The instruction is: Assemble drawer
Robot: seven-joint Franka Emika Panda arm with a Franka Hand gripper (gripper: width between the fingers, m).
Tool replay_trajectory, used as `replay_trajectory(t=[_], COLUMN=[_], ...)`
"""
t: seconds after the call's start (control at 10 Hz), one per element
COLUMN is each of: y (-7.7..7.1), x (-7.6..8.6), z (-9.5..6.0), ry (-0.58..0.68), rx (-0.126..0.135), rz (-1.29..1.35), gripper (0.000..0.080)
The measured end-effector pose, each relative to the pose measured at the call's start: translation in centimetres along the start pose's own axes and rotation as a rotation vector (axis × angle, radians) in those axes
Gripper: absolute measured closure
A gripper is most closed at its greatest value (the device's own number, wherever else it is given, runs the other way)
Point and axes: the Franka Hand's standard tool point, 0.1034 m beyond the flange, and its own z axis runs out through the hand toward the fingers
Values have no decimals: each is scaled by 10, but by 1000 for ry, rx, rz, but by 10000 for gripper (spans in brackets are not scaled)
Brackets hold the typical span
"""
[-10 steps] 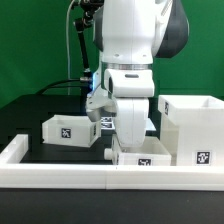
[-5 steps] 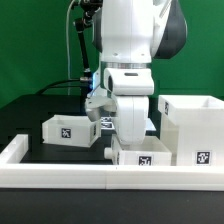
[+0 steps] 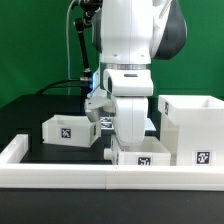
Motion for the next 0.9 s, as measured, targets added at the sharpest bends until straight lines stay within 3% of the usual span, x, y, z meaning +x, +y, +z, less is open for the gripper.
replay_trajectory(t=[0.9], y=[3], x=[10], z=[-1], ry=[6], rx=[-4], rz=[8], gripper=[758])
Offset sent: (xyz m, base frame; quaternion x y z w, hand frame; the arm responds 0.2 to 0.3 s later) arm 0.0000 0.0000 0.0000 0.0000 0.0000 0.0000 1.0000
